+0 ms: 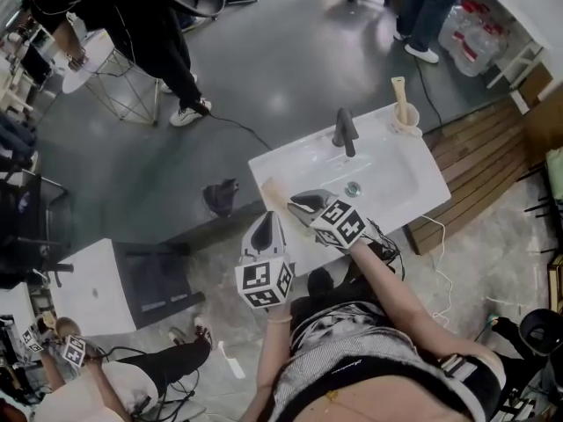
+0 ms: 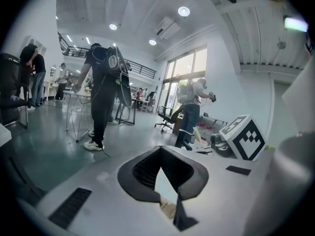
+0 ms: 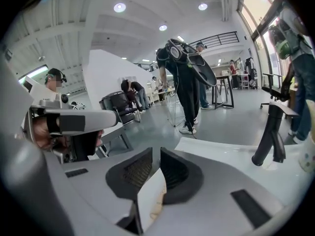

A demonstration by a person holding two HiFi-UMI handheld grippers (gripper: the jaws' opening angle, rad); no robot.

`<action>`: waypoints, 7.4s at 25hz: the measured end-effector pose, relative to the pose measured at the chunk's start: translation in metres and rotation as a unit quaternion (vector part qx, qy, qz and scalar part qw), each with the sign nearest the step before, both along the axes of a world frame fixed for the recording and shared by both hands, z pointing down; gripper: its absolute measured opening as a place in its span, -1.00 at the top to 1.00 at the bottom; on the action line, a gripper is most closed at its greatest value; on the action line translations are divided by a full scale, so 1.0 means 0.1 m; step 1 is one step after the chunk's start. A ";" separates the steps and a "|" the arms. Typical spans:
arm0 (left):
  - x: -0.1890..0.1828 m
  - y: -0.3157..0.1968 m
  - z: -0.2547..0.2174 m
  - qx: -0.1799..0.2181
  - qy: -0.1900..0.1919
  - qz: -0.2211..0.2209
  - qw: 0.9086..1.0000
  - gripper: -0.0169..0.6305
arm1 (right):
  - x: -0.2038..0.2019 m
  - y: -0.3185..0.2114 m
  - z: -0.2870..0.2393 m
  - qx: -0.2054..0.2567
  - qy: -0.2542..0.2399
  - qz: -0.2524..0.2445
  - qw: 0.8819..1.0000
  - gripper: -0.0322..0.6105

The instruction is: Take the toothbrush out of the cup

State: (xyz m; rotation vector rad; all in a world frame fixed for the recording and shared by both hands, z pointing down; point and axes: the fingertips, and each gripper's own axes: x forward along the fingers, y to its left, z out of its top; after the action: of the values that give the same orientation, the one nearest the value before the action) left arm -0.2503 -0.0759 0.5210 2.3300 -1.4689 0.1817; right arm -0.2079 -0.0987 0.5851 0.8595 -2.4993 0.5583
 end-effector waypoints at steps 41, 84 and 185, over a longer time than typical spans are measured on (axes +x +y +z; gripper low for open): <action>1.35 -0.31 -0.21 0.007 -0.001 0.086 0.996 0.95 | 1.32 -0.15 -0.79 0.041 -0.112 0.080 0.990 0.69; 3.28 -0.82 -0.36 0.012 -0.006 0.134 0.991 0.95 | 3.34 -0.65 -0.93 0.053 -0.115 0.137 0.982 0.69; 3.37 -0.78 -0.07 -0.039 -0.013 -0.025 0.999 0.95 | 4.37 -2.17 0.34 0.003 0.098 0.173 0.980 0.17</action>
State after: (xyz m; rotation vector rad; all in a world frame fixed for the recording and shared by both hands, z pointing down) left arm 0.0871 -0.1539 0.5140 2.2347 -1.5049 0.2526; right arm 0.2288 -0.3162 0.6192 1.2985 -2.1866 0.5454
